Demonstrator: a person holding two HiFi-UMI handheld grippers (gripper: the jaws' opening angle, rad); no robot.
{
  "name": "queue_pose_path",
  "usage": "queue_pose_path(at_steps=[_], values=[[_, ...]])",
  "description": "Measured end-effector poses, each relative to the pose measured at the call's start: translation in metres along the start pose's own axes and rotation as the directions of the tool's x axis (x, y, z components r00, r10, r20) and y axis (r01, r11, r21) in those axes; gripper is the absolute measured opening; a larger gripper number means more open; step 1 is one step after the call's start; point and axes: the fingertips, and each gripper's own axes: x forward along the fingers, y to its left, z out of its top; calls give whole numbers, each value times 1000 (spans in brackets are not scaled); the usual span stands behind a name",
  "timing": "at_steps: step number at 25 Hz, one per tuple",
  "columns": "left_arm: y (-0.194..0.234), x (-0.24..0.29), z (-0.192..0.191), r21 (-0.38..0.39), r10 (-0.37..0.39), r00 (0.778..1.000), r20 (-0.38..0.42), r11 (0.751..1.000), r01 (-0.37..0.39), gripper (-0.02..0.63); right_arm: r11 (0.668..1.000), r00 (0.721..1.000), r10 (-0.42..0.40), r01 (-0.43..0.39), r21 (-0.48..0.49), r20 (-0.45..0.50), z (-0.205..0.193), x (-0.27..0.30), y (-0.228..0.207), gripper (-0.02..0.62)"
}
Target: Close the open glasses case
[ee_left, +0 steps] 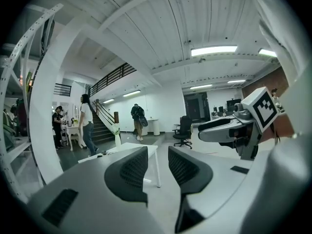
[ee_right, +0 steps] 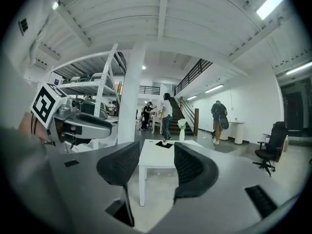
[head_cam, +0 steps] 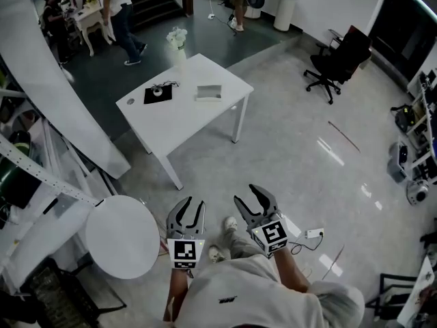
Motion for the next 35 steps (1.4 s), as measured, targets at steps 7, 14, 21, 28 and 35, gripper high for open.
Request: queue_pose_path(at_steps=[7,14,21,28,35], values=[[26,43,-3,-1,-8,1000,-12,1000,8,143,1000,1000,4,-4,12,-9,1,42,-19,221],[45,103,8,24,-28,999,-16,999,28,141,1000,1000,3,-4,30,18,13,93,-60,215],[60,159,20,25,-15,1000,-23,1000,15,141,1000,1000,15,-16,24,18,21,129,-102,212],[64,213,29,29,-10,1000,-28,1000,11,140,999,1000,19,-20,34,10,18,154,-146,209],[55,256,40,38,-4,999,-31,999,5,138,998,999,40,-40,43,12,17,171,-186,206]])
